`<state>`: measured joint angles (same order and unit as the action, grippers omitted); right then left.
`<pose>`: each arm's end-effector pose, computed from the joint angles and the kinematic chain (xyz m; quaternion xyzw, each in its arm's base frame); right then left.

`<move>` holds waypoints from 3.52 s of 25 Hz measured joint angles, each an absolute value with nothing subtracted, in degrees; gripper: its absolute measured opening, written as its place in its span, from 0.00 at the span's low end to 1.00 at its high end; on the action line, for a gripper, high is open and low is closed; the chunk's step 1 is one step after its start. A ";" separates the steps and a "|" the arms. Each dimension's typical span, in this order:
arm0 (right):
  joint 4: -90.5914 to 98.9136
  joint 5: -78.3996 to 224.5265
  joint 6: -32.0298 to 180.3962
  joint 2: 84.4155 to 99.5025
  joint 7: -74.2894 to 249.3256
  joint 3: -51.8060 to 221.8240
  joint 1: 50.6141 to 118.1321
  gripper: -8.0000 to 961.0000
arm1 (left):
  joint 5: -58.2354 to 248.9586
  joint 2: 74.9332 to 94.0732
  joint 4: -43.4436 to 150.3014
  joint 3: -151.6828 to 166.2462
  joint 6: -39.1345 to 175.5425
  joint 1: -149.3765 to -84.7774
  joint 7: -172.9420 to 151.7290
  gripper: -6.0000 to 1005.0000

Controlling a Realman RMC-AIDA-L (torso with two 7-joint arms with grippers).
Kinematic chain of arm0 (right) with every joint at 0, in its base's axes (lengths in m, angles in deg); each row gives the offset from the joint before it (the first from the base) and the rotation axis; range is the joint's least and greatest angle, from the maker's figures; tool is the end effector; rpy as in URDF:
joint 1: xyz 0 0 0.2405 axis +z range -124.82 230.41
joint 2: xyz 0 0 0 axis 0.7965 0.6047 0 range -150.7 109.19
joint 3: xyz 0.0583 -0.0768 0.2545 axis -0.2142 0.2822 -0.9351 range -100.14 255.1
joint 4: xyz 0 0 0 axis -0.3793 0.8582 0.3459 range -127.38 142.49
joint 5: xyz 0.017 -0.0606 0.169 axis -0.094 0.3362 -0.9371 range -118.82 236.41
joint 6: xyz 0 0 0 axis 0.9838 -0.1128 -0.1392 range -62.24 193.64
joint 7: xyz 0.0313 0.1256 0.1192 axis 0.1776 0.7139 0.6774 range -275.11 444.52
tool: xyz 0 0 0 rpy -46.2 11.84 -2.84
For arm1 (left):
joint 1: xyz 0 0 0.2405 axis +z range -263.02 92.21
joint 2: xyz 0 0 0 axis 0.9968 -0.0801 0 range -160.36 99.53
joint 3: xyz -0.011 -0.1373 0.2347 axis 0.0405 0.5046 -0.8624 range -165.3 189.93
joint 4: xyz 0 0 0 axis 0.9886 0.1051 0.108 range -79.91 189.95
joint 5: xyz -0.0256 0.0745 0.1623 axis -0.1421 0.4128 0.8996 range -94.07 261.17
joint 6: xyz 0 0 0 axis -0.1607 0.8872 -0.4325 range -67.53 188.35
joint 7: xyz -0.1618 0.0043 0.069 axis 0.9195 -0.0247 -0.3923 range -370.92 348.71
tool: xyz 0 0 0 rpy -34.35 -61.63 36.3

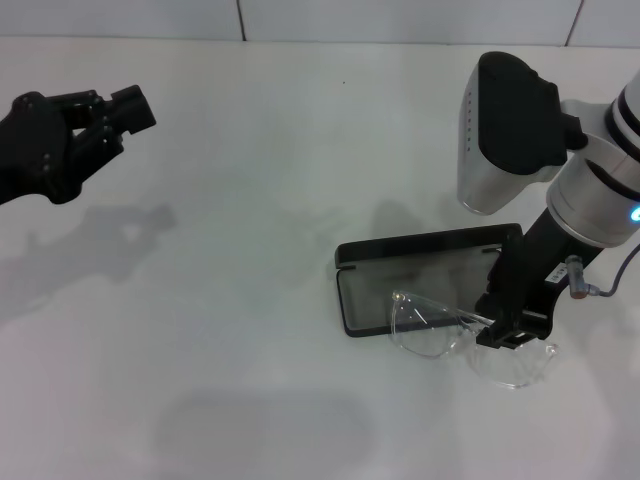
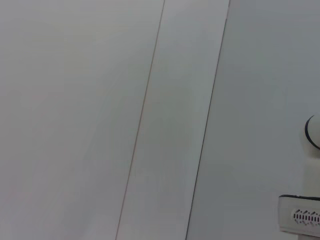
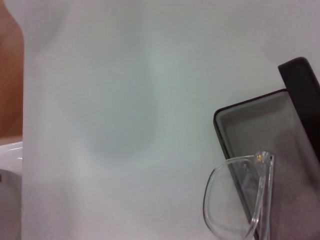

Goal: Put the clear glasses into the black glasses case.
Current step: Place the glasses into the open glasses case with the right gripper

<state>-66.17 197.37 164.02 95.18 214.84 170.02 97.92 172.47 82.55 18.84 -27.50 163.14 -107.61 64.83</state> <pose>0.1670 0.3192 -0.0603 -0.9638 0.0715 -0.2569 0.0011 -0.2414 0.3005 0.0504 -0.8736 -0.1683 -0.4201 0.1792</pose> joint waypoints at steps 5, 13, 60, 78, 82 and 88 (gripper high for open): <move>-64.63 196.86 162.92 95.17 214.08 169.92 98.03 0.34 | 172.51 82.62 18.87 -27.50 163.14 -107.57 64.84 0.12; -62.30 196.61 161.37 95.17 212.89 170.02 98.27 0.34 | 172.97 82.62 18.90 -27.50 163.14 -107.80 64.84 0.12; -59.11 193.74 160.70 95.35 209.79 170.54 99.00 0.07 | 173.14 82.78 19.60 -27.50 163.15 -107.19 64.21 0.12; -72.22 197.69 167.56 95.10 210.41 172.07 98.23 0.06 | 172.58 83.09 19.60 -27.06 163.74 -107.20 62.89 0.12; -73.42 199.84 167.39 95.16 209.95 173.22 98.87 0.06 | 172.69 83.14 19.60 -27.06 163.77 -106.90 62.99 0.12; -73.68 200.43 165.35 95.21 207.60 173.55 99.73 0.06 | 172.82 83.13 19.61 -27.05 163.78 -106.26 63.27 0.12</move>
